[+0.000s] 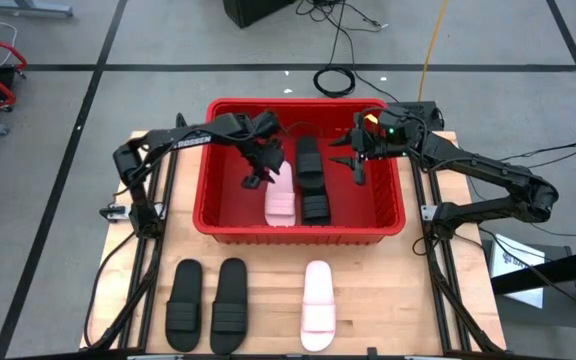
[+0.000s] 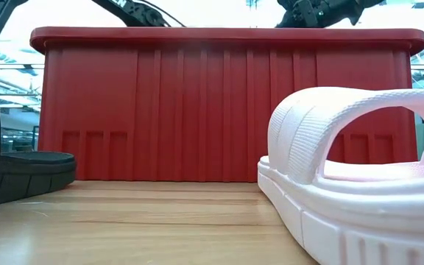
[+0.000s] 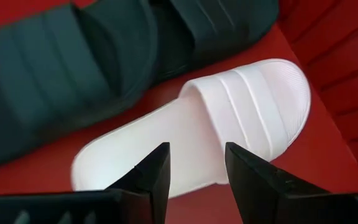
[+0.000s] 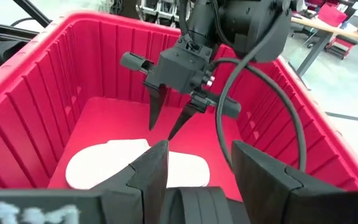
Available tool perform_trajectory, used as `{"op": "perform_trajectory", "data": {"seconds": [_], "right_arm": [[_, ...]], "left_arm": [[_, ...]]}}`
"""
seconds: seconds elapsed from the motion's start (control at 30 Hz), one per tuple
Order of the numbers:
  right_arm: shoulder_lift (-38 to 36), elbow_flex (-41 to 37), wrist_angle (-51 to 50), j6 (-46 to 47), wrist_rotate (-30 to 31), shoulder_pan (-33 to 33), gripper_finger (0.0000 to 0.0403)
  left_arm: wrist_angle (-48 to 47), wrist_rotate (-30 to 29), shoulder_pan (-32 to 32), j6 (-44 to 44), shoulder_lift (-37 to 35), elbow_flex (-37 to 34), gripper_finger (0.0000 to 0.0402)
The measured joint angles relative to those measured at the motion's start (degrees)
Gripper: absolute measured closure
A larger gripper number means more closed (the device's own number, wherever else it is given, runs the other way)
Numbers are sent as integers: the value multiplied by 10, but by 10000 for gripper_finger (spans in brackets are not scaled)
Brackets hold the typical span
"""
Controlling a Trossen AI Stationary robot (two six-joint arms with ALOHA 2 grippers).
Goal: Pick and place slides into bin
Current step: Put the pink slide into the red bin
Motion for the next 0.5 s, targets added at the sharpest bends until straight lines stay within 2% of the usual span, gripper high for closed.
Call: {"op": "perform_trajectory", "data": {"seconds": [0.33, 0.5], "right_arm": [[-4, 0, 21, 10, 1, 0, 239], [-12, 0, 21, 21, 1, 0, 239]], "left_arm": [[2, -100, 1, -47, -75, 0, 256], [4, -103, 1, -77, -120, 0, 256]]}}
